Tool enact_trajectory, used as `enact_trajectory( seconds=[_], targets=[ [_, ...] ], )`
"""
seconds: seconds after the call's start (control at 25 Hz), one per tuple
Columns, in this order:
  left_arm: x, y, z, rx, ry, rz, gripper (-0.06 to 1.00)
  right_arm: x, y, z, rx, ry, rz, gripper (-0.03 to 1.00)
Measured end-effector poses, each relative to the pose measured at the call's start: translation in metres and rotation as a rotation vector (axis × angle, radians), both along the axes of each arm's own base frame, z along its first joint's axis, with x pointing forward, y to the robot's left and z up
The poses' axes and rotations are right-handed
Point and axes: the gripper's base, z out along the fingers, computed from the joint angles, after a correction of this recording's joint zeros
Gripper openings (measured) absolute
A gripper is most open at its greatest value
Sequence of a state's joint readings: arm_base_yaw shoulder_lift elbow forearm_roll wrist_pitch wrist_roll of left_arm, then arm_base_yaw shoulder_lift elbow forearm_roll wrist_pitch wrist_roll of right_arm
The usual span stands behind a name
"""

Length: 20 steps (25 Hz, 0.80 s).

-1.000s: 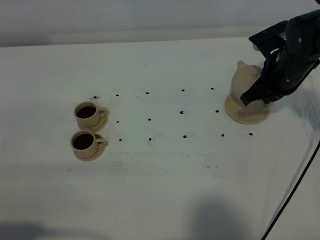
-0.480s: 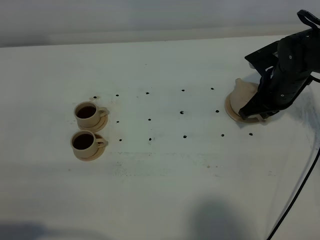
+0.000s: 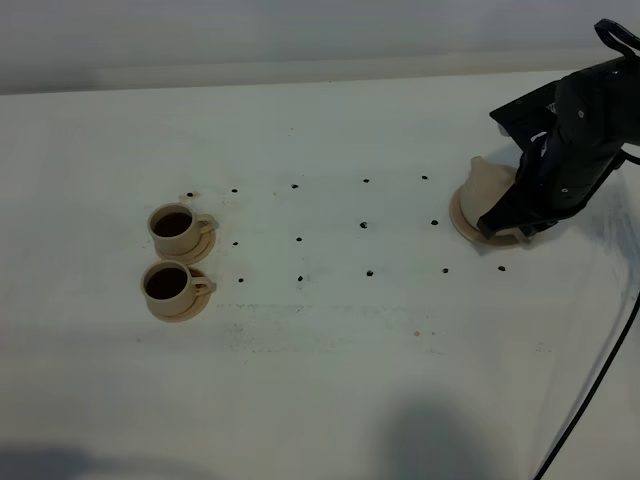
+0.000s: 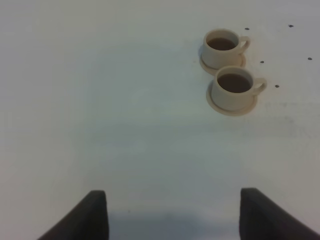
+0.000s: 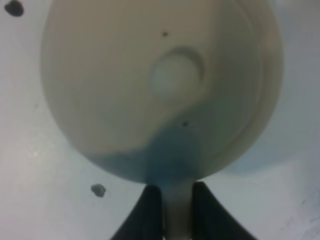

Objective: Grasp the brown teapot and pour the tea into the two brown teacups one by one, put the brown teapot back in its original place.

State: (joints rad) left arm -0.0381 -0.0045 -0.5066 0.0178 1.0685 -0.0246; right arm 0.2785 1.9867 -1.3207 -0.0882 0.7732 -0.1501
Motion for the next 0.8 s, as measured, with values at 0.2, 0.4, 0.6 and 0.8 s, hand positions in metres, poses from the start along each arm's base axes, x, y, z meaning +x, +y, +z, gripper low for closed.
enact_trajectory(
  seconds=[0.2,0.4,0.6,0.8],
  targets=[
    [0.000,0.000,0.000,0.000,0.000,0.000,0.53,-0.010,-0.003,0.025,0.004,0.010,-0.041,0.38],
    [0.000,0.000,0.000,0.000,0.000,0.000,0.53,-0.041,-0.010,0.066,-0.004,0.121,-0.084,0.52],
    [0.000,0.000,0.000,0.000,0.000,0.000,0.53,-0.098,-0.022,0.092,0.031,0.174,-0.112,0.53],
    [0.000,0.000,0.000,0.000,0.000,0.000,0.53,-0.177,-0.040,0.103,0.099,0.146,-0.128,0.53]
  ],
)
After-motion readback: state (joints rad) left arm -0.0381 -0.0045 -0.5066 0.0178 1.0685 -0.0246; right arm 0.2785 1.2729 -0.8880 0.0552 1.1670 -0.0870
